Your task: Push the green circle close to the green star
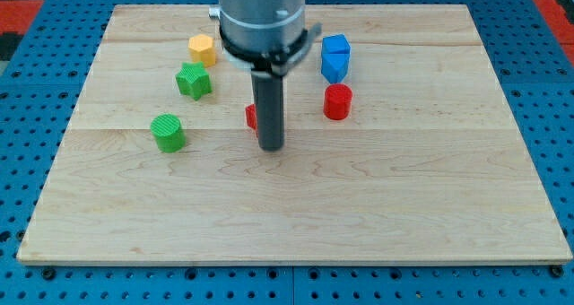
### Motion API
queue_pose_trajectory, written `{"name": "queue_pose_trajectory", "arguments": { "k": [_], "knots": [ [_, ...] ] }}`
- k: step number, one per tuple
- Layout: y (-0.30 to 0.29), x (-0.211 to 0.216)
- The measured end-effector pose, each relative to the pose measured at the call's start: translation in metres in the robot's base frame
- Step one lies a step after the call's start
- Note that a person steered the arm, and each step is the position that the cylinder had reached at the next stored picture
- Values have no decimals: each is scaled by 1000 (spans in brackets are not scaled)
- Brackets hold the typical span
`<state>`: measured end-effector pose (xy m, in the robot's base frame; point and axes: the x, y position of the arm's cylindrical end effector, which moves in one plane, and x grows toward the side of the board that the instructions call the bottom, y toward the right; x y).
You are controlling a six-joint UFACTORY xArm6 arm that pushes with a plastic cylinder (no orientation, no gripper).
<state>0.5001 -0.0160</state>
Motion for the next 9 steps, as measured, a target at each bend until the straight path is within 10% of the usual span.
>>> {"name": "queue_pose_trajectory", "arguments": {
  "k": [4,9],
  "knots": [
    [-175,1],
    [-101,-29]
  ]
}}
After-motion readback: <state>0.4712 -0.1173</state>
